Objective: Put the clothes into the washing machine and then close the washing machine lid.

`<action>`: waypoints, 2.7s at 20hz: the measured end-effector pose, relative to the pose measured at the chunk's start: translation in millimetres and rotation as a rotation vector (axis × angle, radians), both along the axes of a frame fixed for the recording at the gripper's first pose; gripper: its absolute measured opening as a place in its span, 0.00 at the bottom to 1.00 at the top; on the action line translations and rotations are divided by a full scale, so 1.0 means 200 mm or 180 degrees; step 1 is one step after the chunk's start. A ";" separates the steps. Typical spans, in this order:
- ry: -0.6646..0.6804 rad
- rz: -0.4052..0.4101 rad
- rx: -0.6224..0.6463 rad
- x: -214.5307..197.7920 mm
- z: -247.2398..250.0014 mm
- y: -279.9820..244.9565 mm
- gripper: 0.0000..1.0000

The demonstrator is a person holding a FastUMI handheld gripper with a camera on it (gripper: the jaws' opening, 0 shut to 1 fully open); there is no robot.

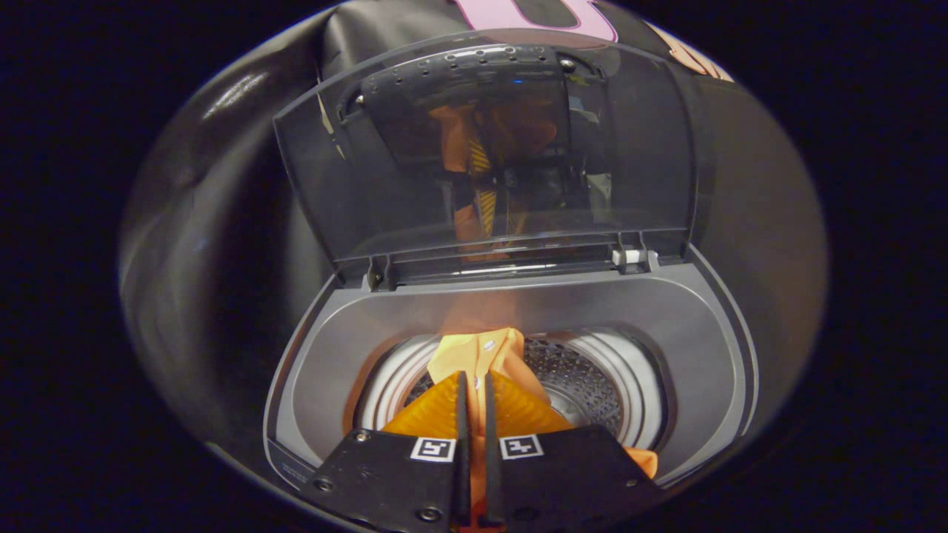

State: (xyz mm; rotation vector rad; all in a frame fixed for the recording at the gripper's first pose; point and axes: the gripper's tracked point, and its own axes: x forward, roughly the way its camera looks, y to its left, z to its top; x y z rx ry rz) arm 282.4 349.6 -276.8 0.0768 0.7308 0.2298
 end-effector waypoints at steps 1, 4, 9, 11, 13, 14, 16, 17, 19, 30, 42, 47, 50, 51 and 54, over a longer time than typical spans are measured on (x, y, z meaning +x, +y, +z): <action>-0.0011 -0.0008 -0.0012 0.00 0.00 -0.01 0.08; -0.0126 -0.0156 0.0063 0.03 0.06 -0.03 0.21; -0.0286 -0.0147 0.0088 0.03 0.28 -0.06 0.60; -0.0419 -0.0137 0.0090 0.05 0.39 -0.06 0.75; -0.0536 -0.0137 0.0080 0.06 0.51 -0.06 0.90; -0.0601 -0.0126 0.0070 0.07 0.57 -0.06 0.98; -0.0718 -0.0086 0.0003 0.09 0.69 -0.05 0.98; -0.0764 -0.0055 -0.0032 0.09 0.75 -0.03 0.97; -0.0893 -0.0006 -0.0063 0.12 0.86 0.00 0.97; -0.1583 -0.0028 -0.0129 0.48 1.47 0.21 0.97; -0.2189 -0.0639 -0.0369 0.92 1.42 0.02 0.96; -0.2137 -0.0578 -0.0293 0.97 1.30 0.02 0.95; -0.2134 -0.0598 -0.0296 0.95 1.30 0.01 0.96; -0.2124 -0.0628 -0.0266 0.94 1.29 0.02 0.96; -0.2127 -0.0618 -0.0278 0.94 1.29 0.01 0.96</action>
